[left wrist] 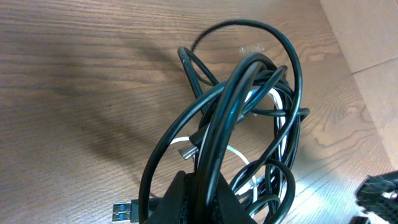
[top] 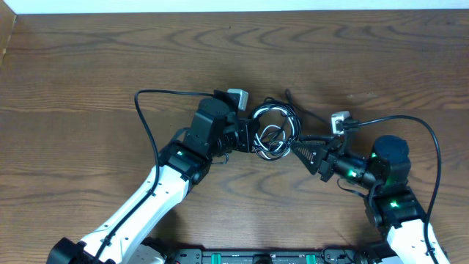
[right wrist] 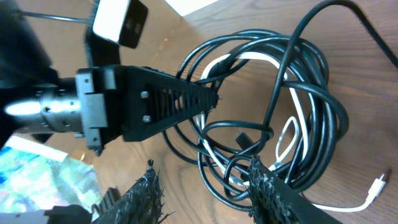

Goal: Untangle cables

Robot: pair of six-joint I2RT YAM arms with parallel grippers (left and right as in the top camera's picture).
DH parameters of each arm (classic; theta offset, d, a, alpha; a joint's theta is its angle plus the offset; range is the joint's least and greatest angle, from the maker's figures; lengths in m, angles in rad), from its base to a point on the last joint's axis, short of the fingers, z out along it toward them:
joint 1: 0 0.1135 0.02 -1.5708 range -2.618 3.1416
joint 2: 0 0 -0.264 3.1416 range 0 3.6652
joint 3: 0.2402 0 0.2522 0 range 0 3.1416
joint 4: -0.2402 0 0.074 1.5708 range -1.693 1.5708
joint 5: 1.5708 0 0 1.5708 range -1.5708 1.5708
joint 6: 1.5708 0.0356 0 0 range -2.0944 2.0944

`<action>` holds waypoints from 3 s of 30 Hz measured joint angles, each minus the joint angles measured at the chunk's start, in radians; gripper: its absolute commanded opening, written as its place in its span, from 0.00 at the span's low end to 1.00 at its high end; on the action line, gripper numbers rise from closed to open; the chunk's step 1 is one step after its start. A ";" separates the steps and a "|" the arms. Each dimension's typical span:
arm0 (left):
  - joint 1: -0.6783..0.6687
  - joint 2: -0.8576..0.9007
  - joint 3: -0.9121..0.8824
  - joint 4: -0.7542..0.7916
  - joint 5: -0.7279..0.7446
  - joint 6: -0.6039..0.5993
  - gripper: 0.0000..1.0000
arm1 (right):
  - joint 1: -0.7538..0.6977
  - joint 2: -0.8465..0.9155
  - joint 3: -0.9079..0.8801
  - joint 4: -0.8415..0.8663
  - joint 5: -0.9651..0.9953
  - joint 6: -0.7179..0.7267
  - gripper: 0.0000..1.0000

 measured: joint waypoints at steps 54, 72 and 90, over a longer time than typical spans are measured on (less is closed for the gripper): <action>0.149 -0.066 -0.003 0.000 0.543 0.060 0.08 | -0.087 0.262 0.005 -0.126 0.346 0.032 0.60; 0.150 -0.065 -0.003 -0.020 0.510 0.085 0.08 | -0.055 0.079 0.005 -0.130 0.103 0.400 0.42; 0.150 -0.064 -0.003 -0.021 0.510 0.085 0.07 | 0.148 0.176 0.002 0.010 0.201 0.735 0.35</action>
